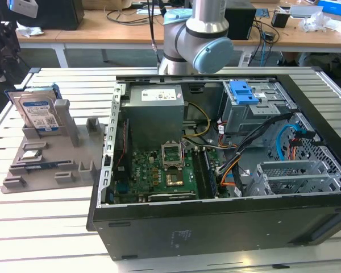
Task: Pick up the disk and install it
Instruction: 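Pick up the disk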
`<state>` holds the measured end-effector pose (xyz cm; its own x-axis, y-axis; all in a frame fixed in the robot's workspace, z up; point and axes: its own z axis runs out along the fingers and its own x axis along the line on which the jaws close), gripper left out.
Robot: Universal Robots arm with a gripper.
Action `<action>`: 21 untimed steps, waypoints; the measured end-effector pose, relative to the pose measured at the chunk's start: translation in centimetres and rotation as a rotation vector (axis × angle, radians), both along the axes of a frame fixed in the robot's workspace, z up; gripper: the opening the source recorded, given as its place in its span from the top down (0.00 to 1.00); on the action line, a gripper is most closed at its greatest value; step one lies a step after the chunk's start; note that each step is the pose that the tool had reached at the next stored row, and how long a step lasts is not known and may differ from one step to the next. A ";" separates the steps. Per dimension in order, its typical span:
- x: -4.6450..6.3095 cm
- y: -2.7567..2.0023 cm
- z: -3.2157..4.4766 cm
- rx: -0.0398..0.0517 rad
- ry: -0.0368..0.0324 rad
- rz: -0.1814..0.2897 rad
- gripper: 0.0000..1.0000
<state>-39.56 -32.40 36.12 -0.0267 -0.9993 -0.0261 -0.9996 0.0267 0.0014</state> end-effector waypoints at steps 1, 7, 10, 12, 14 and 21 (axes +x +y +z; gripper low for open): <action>0.0 0.02 -0.04 0.0000 0.0000 0.000 0.46; 0.0 0.30 -0.43 0.0000 0.0000 0.000 0.46; 0.0 1.91 -0.74 0.0000 0.0000 0.000 0.46; 0.0 2.18 -0.93 0.0000 -0.0001 0.000 0.46; -0.1 2.29 -1.29 -0.0006 0.0000 0.000 0.46; -0.5 2.51 -2.41 -0.0097 0.0000 0.000 0.46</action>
<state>-40.08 -29.89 33.71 -0.0267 -0.9995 -0.0164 -0.9996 0.0267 0.0012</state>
